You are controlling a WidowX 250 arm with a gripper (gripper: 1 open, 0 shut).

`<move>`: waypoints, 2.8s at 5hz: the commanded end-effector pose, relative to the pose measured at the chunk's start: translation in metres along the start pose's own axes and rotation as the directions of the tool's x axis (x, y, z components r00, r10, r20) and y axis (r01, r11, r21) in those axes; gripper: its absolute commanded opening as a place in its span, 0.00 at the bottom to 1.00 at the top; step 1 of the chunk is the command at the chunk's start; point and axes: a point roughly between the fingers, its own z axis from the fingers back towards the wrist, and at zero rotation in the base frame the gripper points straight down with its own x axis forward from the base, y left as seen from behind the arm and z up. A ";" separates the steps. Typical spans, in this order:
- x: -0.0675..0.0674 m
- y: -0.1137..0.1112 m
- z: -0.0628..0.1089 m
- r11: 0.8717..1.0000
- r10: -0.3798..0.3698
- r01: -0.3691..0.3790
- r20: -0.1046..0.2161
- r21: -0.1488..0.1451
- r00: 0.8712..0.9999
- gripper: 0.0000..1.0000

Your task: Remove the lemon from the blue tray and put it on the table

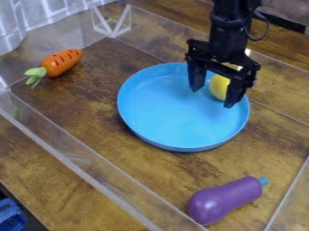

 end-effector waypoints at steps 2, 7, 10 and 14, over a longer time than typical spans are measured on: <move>0.025 0.000 0.017 1.000 -0.010 0.010 0.097 0.004 0.995 1.00; 0.036 -0.009 0.000 0.990 -0.141 0.142 0.098 -0.001 0.985 0.00; 0.035 -0.024 0.020 0.952 -0.307 0.306 0.106 0.027 0.946 0.00; 0.048 0.006 0.086 0.965 -0.250 0.236 0.134 0.116 0.959 0.00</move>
